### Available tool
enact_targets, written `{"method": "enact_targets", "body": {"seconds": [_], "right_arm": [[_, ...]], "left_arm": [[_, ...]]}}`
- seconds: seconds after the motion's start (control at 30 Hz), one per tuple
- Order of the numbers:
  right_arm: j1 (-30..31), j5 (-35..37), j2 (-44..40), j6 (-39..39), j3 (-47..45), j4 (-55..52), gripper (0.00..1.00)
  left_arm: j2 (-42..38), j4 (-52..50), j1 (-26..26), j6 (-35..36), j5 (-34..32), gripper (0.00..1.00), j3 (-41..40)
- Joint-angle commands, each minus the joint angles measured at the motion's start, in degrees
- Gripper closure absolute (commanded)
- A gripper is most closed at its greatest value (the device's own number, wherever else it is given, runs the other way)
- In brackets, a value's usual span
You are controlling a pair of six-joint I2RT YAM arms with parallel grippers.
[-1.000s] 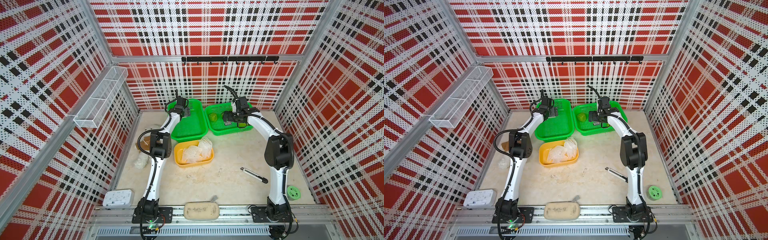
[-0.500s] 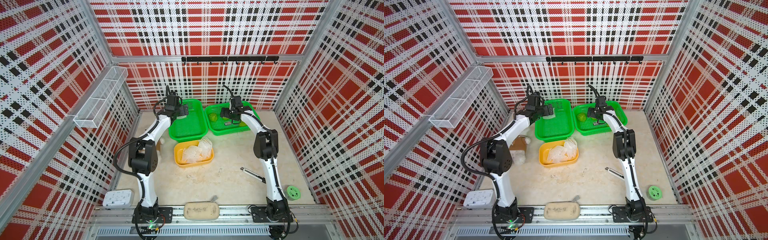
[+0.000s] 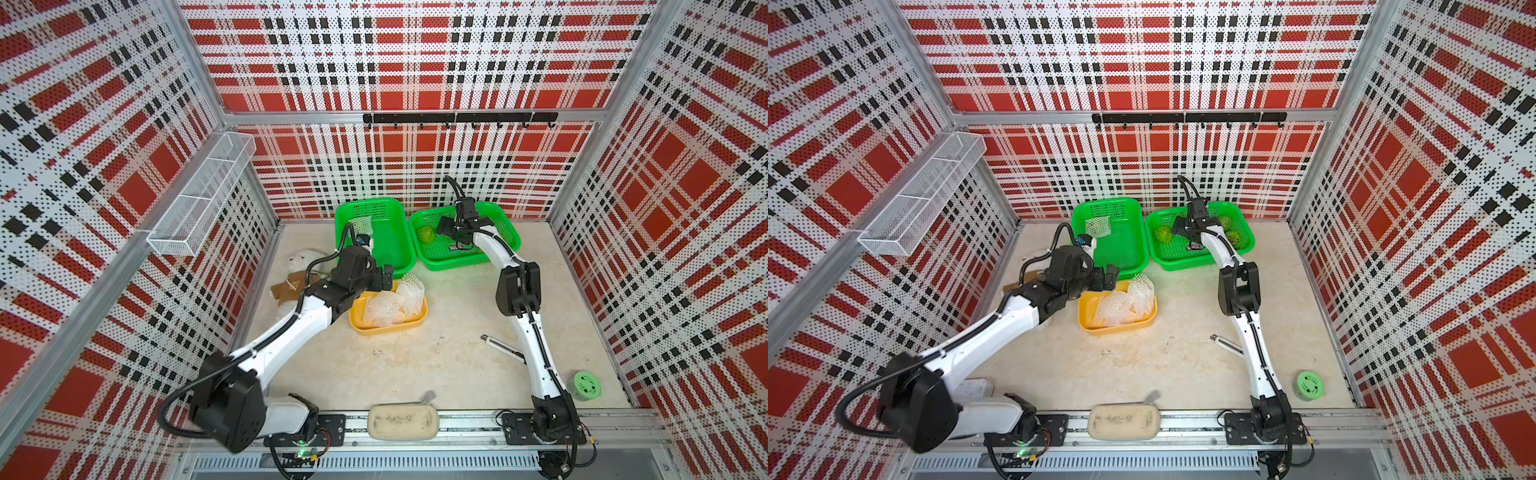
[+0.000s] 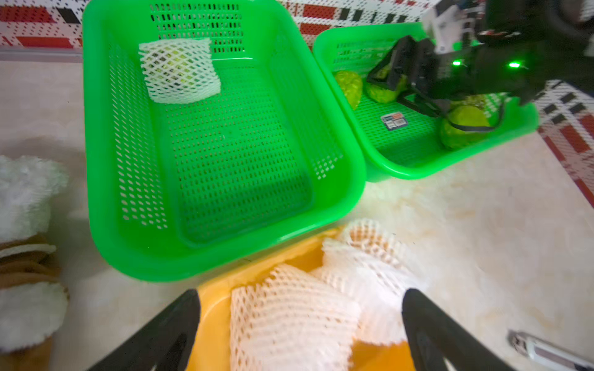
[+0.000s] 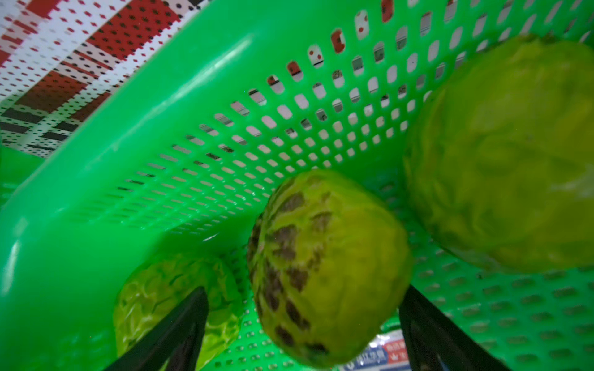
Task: Sleeve custard apples in foam nets
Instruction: Pick up the custard apple from the basket.
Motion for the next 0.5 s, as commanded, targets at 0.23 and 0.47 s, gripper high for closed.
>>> {"method": "enact_targets", "body": {"seconds": [0.23, 0.47], "right_arm": [[-1.05, 1.75, 3.09, 3.83, 3.64, 6.20, 0.15], [-0.99, -3.04, -5.84, 0.09, -9.45, 13.41, 0.35]], "left_arm": [[-9.05, -1.81, -10.57, -2.96, -5.42, 0.01, -8.11], [-3.98, 0.97, -10.50, 1.57, -1.74, 0.00, -4.59]]}}
